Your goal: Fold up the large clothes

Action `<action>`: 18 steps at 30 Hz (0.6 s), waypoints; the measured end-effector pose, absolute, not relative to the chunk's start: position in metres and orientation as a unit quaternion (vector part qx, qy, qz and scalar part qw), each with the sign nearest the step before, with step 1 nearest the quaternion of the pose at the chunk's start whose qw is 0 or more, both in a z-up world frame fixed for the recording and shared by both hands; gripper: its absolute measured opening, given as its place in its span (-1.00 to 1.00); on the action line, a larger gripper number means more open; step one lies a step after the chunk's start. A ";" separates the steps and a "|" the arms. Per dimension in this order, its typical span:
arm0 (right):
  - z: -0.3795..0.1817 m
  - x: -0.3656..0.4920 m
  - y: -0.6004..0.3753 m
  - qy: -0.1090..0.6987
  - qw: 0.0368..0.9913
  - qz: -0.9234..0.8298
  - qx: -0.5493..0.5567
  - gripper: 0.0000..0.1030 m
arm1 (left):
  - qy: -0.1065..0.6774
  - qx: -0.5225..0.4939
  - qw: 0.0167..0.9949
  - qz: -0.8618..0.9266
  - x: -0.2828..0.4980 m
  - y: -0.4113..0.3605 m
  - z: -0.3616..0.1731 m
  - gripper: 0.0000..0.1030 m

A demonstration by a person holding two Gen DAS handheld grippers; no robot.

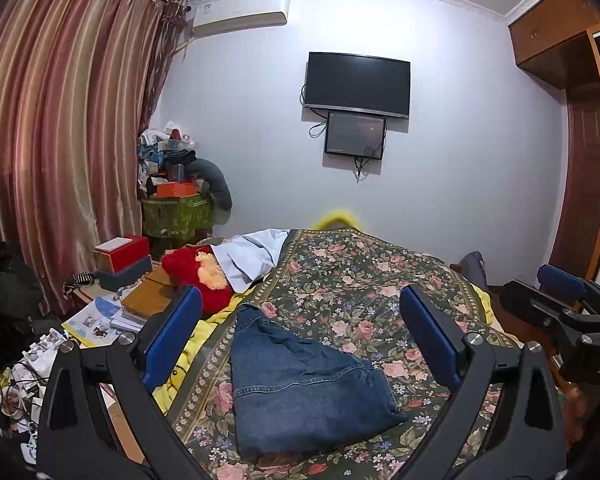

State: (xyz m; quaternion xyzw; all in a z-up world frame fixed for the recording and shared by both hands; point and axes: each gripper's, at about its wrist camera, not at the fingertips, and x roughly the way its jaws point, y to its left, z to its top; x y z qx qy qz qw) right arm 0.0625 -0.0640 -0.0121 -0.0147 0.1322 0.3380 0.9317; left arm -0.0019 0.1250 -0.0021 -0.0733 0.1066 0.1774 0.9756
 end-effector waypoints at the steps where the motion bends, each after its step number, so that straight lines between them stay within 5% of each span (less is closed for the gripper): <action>1: -0.013 0.063 -0.064 0.132 0.932 0.337 -0.014 1.00 | 0.106 -0.074 0.976 0.176 -0.002 0.125 -0.002 0.94; 18: -0.012 0.063 -0.065 0.132 0.932 0.337 -0.010 1.00 | 0.106 -0.079 0.977 0.168 -0.005 0.128 -0.001 0.94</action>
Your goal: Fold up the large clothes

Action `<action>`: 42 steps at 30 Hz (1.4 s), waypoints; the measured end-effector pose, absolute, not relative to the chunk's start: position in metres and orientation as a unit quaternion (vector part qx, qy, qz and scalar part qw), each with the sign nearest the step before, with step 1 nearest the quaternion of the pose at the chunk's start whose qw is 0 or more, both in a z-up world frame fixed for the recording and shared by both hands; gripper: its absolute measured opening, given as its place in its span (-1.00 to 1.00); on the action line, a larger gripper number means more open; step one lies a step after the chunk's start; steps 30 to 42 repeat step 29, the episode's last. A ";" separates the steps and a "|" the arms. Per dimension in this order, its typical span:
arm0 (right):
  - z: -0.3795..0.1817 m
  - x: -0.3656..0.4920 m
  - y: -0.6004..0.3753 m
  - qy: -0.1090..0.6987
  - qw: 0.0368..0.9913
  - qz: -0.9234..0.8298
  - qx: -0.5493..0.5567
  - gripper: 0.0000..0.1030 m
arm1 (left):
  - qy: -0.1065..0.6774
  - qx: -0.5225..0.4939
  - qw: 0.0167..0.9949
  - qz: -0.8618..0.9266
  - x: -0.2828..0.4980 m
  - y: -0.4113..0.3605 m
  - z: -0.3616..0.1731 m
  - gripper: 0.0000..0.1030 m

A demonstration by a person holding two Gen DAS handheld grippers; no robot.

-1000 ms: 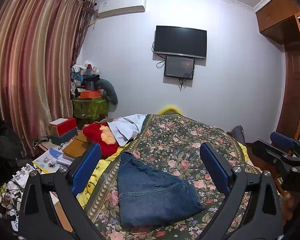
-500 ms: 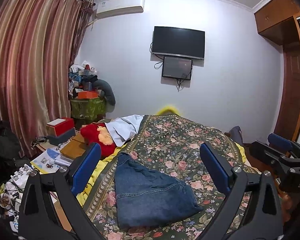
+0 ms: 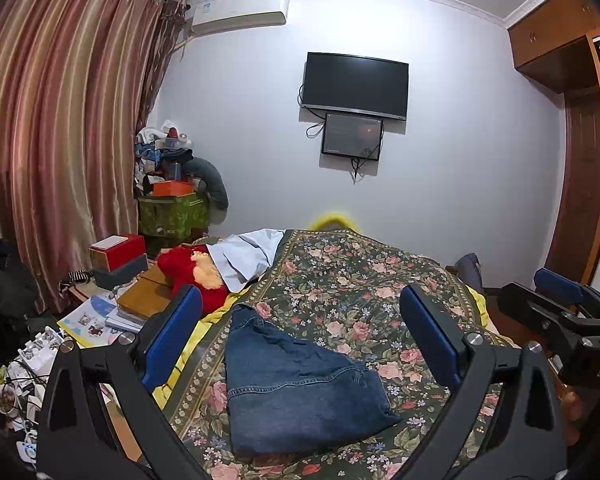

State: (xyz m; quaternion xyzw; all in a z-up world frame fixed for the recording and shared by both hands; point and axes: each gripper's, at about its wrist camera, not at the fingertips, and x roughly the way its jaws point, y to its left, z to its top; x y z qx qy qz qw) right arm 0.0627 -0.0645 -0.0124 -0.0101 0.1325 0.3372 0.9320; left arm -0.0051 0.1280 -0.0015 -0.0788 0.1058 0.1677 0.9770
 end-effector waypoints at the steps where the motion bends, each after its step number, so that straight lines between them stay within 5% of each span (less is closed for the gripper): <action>1: -0.012 0.063 -0.064 0.132 0.932 0.337 -0.010 1.00 | 0.106 -0.079 0.977 0.167 -0.005 0.128 -0.001 0.94; 42: -0.009 0.060 -0.066 0.131 0.933 0.335 -0.004 1.00 | 0.115 -0.059 0.982 0.135 0.004 0.116 0.000 0.94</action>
